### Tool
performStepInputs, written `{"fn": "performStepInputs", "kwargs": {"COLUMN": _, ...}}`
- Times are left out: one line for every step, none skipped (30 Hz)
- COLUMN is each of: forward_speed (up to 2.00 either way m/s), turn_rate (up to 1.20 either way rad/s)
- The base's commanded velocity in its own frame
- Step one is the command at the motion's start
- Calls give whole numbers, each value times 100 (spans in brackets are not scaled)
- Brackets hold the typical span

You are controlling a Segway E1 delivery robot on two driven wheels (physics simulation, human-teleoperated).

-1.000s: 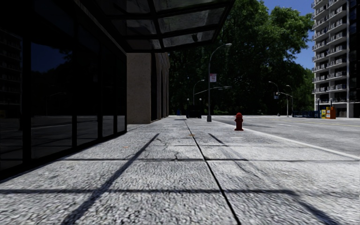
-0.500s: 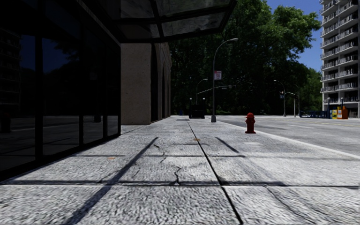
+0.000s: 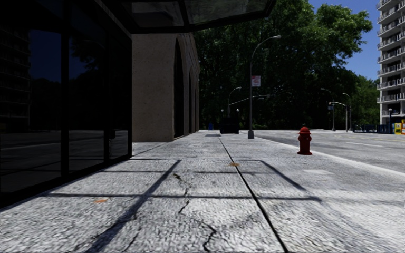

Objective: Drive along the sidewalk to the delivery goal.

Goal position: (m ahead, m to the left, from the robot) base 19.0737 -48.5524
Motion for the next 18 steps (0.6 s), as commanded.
{"fn": "performStepInputs", "kwargs": {"forward_speed": 200, "turn_rate": 0}}
{"fn": "performStepInputs", "kwargs": {"forward_speed": 200, "turn_rate": 0}}
{"fn": "performStepInputs", "kwargs": {"forward_speed": 200, "turn_rate": 0}}
{"fn": "performStepInputs", "kwargs": {"forward_speed": 200, "turn_rate": 0}}
{"fn": "performStepInputs", "kwargs": {"forward_speed": 200, "turn_rate": 0}}
{"fn": "performStepInputs", "kwargs": {"forward_speed": 200, "turn_rate": 0}}
{"fn": "performStepInputs", "kwargs": {"forward_speed": 200, "turn_rate": 0}}
{"fn": "performStepInputs", "kwargs": {"forward_speed": 200, "turn_rate": 0}}
{"fn": "performStepInputs", "kwargs": {"forward_speed": 200, "turn_rate": 0}}
{"fn": "performStepInputs", "kwargs": {"forward_speed": 200, "turn_rate": 0}}
{"fn": "performStepInputs", "kwargs": {"forward_speed": 200, "turn_rate": 0}}
{"fn": "performStepInputs", "kwargs": {"forward_speed": 200, "turn_rate": 0}}
{"fn": "performStepInputs", "kwargs": {"forward_speed": 200, "turn_rate": 0}}
{"fn": "performStepInputs", "kwargs": {"forward_speed": 200, "turn_rate": 0}}
{"fn": "performStepInputs", "kwargs": {"forward_speed": 200, "turn_rate": 0}}
{"fn": "performStepInputs", "kwargs": {"forward_speed": 200, "turn_rate": 0}}
{"fn": "performStepInputs", "kwargs": {"forward_speed": 200, "turn_rate": 0}}
{"fn": "performStepInputs", "kwargs": {"forward_speed": 200, "turn_rate": 0}}
